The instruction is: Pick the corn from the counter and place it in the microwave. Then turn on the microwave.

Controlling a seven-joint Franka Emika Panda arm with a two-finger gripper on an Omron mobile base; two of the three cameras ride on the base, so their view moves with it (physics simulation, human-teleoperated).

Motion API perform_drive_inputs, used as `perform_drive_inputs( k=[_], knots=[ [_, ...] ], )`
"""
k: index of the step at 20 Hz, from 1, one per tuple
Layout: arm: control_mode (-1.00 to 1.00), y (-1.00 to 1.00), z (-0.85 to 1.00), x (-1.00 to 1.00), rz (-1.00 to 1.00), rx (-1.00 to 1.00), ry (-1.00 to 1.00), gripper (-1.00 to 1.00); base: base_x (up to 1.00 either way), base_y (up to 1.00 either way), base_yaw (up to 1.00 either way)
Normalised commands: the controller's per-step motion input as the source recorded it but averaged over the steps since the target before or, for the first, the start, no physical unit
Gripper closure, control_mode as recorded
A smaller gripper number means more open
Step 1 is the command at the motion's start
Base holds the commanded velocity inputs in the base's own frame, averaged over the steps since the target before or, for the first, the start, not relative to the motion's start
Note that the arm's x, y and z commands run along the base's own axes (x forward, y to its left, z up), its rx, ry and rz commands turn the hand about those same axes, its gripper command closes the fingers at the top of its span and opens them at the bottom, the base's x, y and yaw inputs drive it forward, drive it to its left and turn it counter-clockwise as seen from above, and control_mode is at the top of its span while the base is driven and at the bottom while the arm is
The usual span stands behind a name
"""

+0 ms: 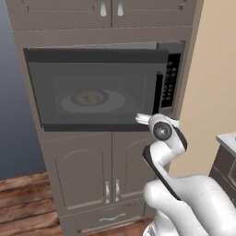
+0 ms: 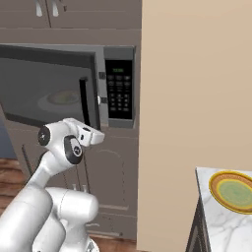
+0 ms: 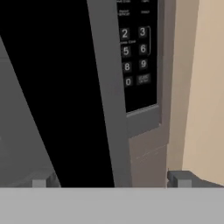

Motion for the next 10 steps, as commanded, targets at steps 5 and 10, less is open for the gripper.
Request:
perform_drive_inputs(
  k=[5,10],
  knots=[
    [-1.00,-0.09,0.00,0.42,0.12,0.00,0.00,-1.00,0.00,0.00,0.00],
    [-1.00,-0.07,0.00,0.42,0.11,0.00,0.00,-1.00,0.00,0.00,0.00]
  ],
)
